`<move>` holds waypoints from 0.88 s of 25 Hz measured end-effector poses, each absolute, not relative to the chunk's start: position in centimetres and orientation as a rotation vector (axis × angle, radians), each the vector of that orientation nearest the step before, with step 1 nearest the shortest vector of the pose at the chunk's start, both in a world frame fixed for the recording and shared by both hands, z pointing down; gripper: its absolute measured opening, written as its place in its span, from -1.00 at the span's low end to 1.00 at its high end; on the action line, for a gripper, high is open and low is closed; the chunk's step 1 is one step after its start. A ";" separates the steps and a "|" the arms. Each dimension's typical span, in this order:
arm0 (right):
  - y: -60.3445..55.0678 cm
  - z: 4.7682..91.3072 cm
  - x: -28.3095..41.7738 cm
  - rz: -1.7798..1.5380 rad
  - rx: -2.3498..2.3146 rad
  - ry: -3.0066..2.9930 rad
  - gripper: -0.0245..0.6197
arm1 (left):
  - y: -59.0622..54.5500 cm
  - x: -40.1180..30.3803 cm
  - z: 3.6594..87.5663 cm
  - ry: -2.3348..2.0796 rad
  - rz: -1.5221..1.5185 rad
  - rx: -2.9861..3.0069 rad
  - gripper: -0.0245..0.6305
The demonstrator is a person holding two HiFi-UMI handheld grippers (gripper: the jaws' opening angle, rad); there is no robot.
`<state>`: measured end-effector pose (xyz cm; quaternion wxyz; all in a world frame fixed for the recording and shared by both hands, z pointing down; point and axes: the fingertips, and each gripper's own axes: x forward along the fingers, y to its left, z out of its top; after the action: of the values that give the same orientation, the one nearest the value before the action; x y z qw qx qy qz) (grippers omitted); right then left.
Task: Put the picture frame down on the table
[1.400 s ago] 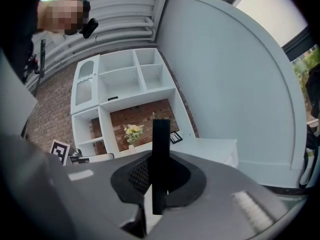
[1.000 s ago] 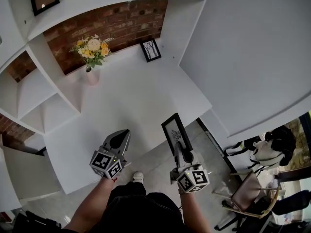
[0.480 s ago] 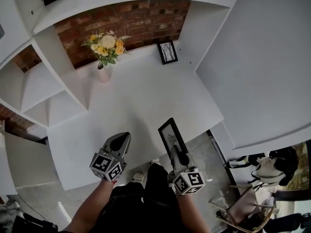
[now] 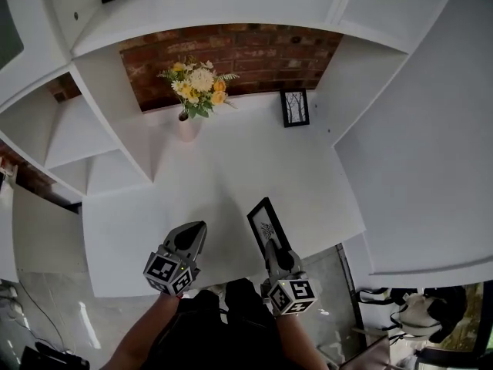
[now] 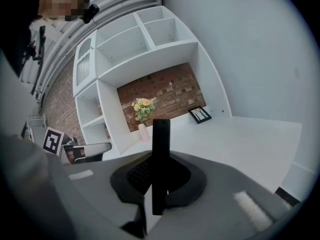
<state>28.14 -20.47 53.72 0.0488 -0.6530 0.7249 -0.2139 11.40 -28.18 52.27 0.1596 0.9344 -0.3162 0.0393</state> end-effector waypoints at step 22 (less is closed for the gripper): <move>-24.6 57.5 25.4 -0.816 -1.815 2.500 -0.85 | -29.8 11.2 53.2 -1.029 0.108 2.574 -0.94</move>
<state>25.37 -24.59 57.45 -0.0269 -0.5678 0.7821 -0.2552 11.18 -29.81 53.23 0.1829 0.9122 -0.3648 0.0382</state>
